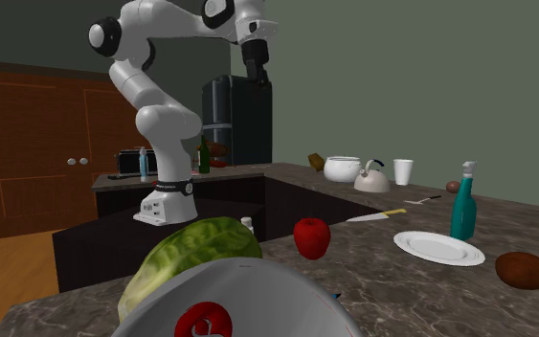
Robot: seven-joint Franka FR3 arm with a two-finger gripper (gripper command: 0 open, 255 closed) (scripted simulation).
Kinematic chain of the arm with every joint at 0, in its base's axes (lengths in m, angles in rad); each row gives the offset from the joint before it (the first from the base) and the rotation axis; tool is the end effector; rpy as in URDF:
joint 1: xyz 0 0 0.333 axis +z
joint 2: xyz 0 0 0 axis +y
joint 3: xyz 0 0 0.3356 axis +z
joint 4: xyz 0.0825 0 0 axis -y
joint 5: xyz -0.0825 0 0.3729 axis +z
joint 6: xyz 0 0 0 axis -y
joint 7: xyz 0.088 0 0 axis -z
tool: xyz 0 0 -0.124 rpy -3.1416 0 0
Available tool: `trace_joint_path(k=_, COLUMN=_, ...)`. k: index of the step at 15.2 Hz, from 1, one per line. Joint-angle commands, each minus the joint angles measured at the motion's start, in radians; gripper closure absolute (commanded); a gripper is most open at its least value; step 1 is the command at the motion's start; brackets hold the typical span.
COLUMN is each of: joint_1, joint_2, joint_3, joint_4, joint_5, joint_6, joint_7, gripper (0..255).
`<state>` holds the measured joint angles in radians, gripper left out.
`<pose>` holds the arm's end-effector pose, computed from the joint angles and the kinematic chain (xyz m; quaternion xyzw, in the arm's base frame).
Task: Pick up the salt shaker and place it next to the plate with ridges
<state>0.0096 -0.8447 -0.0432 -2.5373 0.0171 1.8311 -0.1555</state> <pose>0.2882 -0.0106 0.5433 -0.9952 -0.0652 -0.0708 0.0184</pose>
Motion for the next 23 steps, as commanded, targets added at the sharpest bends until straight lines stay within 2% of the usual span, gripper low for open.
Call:
trace_joint_path(k=1, joint_1=-0.005, joint_2=0.018, joint_3=-0.03, joint_4=-0.042, joint_5=-0.015, joint_6=0.048, joint_7=-0.043, gripper=0)
trace_joint_path(k=9, joint_1=-0.033, joint_2=0.132, joint_3=-0.154, joint_4=-0.194, joint_5=-0.079, joint_6=0.262, joint_7=-0.21, gripper=0)
trace_joint_path(k=16, joint_1=-0.047, joint_2=0.338, joint_3=-0.275, joint_4=-0.258, joint_5=-0.121, joint_6=0.485, joint_7=-0.368, gripper=0)
trace_joint_path(k=20, joint_1=-0.035, joint_2=0.499, joint_3=-0.351, joint_4=-0.26, joint_5=-0.112, joint_6=0.621, joint_7=-0.476, gripper=0)
trace_joint_path(k=23, joint_1=-0.01, joint_2=0.637, joint_3=-0.409, joint_4=-0.245, joint_5=-0.066, joint_6=0.72, joint_7=-0.579, gripper=0)
